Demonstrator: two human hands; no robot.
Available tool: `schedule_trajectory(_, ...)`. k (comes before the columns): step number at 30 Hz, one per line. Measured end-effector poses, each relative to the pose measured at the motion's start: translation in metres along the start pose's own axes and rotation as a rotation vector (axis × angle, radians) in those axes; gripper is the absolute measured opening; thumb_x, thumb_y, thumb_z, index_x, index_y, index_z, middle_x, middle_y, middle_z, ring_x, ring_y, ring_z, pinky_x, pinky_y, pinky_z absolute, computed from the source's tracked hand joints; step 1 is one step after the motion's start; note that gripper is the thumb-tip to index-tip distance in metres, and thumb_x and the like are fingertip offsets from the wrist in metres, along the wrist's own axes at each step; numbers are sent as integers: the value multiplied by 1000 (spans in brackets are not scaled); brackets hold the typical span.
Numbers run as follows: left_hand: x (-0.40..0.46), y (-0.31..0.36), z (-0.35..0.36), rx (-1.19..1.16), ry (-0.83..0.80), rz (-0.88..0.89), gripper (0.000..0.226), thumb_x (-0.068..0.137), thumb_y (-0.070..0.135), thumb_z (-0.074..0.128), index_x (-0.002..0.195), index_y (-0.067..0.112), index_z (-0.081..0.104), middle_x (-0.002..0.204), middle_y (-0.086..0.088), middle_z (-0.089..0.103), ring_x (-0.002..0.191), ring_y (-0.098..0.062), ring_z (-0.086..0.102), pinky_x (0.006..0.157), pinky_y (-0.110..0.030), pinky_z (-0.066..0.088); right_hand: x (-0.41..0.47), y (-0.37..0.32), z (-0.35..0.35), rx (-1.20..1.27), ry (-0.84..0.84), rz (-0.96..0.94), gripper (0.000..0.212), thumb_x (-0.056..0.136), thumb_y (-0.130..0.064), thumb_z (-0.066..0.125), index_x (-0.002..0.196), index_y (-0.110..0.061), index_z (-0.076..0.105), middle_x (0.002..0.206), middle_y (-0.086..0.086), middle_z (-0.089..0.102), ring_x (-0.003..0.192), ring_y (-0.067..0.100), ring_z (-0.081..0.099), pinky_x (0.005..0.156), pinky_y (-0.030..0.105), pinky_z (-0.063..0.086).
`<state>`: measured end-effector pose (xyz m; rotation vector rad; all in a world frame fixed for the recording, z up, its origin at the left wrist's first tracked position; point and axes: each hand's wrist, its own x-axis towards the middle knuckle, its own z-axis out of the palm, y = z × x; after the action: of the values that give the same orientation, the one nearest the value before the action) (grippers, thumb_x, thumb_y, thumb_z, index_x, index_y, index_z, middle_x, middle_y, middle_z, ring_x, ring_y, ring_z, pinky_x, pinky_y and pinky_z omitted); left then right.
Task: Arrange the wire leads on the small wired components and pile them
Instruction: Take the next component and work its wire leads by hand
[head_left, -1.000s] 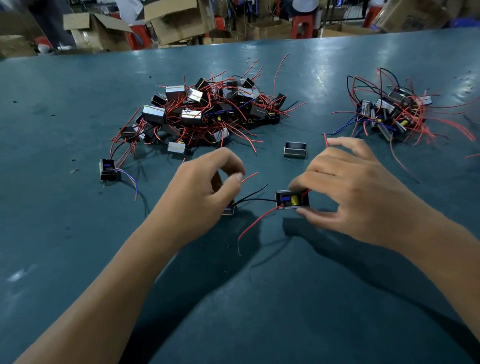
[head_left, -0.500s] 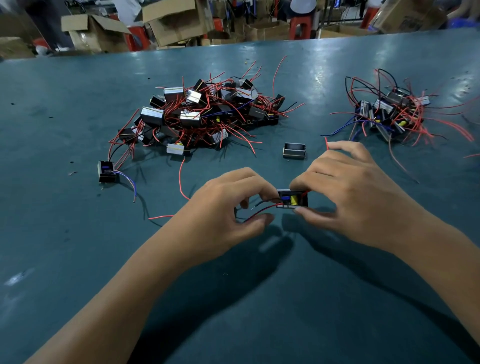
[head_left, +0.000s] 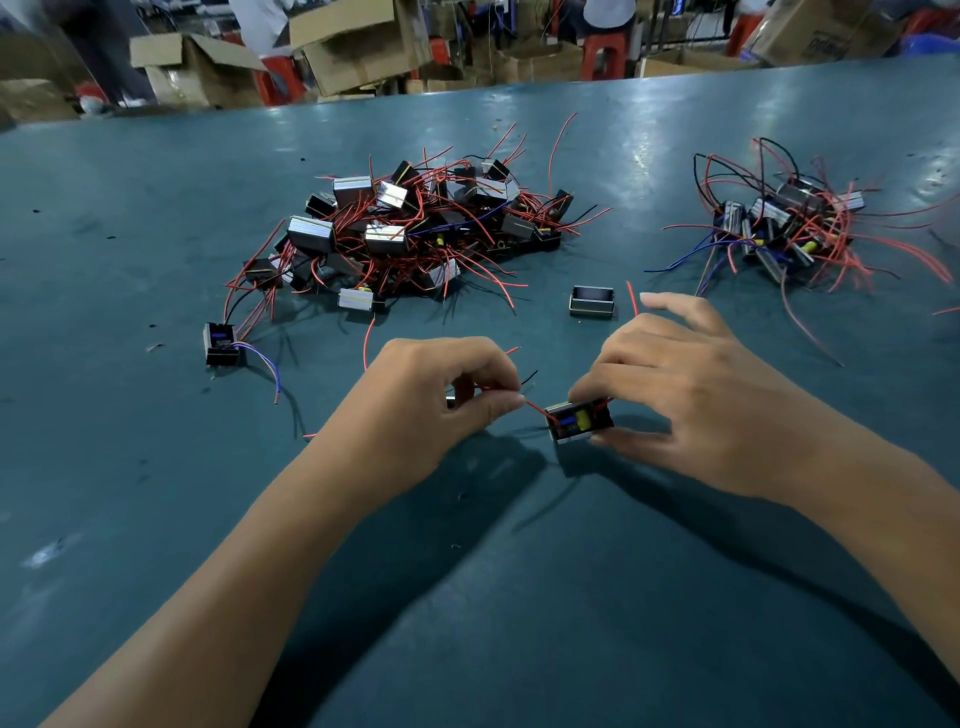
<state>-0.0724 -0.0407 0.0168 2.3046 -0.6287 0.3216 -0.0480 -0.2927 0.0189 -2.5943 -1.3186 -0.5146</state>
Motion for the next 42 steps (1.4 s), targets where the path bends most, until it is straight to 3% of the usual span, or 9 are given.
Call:
schedule_trajectory(6,0,-2,1,5,11,8,9,87,17,79,85,17,70,71,19,61,64,-5,54,60,-7,34,-2,0,-2,49,-126,11,26,87,-48,68,105,-29,69,92,-12,60,106,14,58,117,54,20)
schedule_trajectory(10,0,0,7,20,-14,59,8,87,8,77,89,12,70,76,20,60,65,-5,53,63,-5,34,-2,-3,-8,115,-191,19,27,91,-48,61,109,-30,70,105,-14,63,125,5,50,123,51,4)
schedule_trajectory(13,0,2,9,-22,-2,61,14,85,7,78,95,12,71,78,15,67,68,-10,59,66,-6,36,5,-9,-5,448,104,133,21,94,-17,56,109,-19,71,108,-12,70,117,2,59,119,31,27)
schedule_trajectory(15,0,3,9,-66,6,48,19,85,10,79,101,14,70,80,9,71,70,-13,63,67,-7,38,14,-21,-1,777,231,322,19,94,-11,56,106,-19,69,100,-11,73,103,4,66,96,19,46)
schedule_trajectory(20,-1,0,8,-123,10,-11,24,86,12,79,103,16,62,82,12,70,72,-7,61,68,-7,39,19,-36,18,1004,101,486,20,87,-15,74,103,-22,65,95,-5,74,92,11,71,90,36,56)
schedule_trajectory(29,0,-2,3,-109,60,-17,23,86,22,80,100,22,62,82,14,67,73,-14,62,62,-25,46,13,-40,17,803,20,470,10,89,-34,70,98,-30,69,85,-11,73,79,9,69,77,30,52)
schedule_trajectory(34,0,-2,3,-135,53,-12,15,88,20,77,97,22,65,82,15,67,75,-14,64,62,-24,46,12,-40,14,750,115,489,4,91,-24,70,92,-26,68,81,-12,72,76,5,68,70,18,51)
schedule_trajectory(38,0,-6,2,-154,6,-35,14,90,18,74,98,25,66,86,14,70,80,-13,66,63,-28,48,11,-40,14,695,141,474,8,90,-21,71,86,-27,67,78,-13,70,70,7,67,66,23,51)
schedule_trajectory(42,0,-9,2,-140,18,-56,14,90,17,75,96,27,66,83,15,71,78,-12,67,62,-24,47,11,-39,9,560,163,289,12,86,-8,75,88,-18,69,84,-11,64,79,9,62,70,14,44)
